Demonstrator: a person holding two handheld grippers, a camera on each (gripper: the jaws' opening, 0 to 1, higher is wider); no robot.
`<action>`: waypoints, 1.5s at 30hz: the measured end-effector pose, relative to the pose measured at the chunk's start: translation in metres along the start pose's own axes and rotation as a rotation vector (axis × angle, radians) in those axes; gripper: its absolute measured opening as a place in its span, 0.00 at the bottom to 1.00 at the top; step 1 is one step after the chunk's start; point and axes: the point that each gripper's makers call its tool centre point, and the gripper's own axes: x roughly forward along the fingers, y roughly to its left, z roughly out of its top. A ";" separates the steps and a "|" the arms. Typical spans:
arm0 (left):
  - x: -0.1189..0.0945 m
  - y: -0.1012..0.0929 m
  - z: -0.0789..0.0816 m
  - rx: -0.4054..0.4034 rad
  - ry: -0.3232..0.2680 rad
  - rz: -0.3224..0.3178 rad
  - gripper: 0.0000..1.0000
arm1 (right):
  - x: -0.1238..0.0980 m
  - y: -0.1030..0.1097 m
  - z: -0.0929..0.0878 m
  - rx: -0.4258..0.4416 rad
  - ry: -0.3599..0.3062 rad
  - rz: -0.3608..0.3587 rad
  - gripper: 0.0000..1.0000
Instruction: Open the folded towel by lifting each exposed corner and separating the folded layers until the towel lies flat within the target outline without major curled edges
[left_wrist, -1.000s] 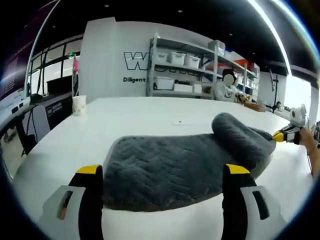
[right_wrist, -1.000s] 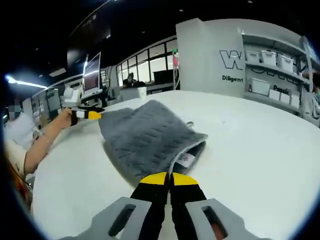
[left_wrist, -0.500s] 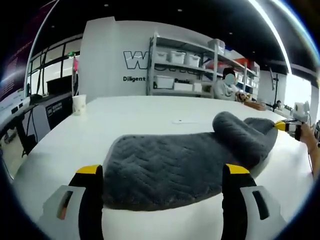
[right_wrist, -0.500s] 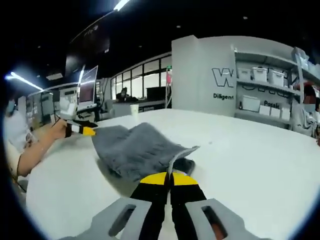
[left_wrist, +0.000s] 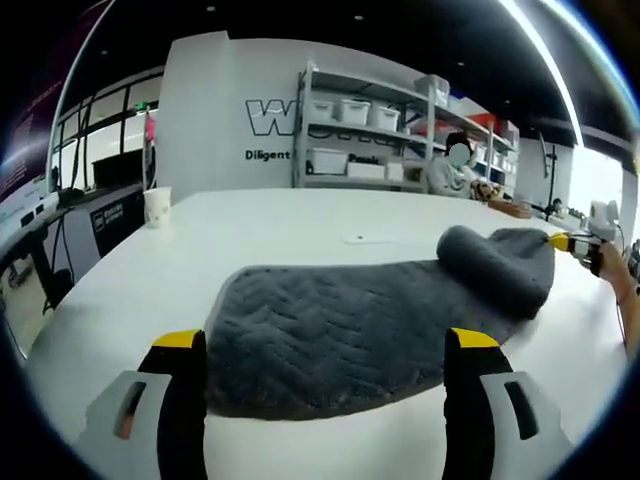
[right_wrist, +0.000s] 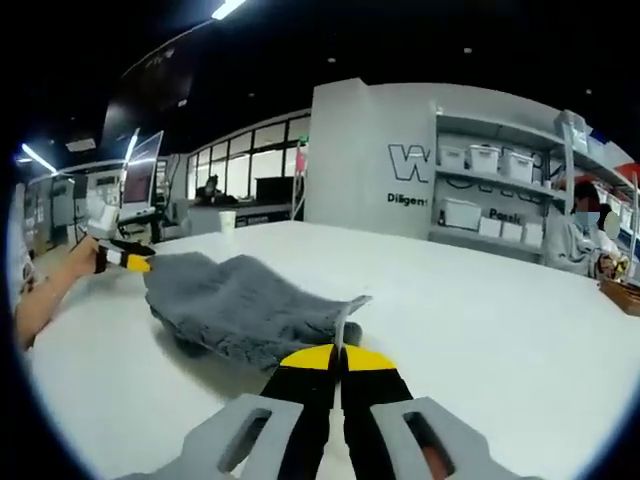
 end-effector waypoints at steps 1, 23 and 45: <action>0.000 0.000 0.000 0.001 0.001 0.000 0.97 | 0.000 -0.002 0.000 0.001 0.002 -0.006 0.00; 0.003 0.001 -0.001 0.004 0.016 -0.004 0.96 | -0.025 -0.068 -0.031 -0.041 0.116 -0.274 0.00; 0.002 -0.001 -0.002 0.003 0.016 -0.012 0.97 | -0.057 -0.130 -0.055 0.014 0.161 -0.462 0.00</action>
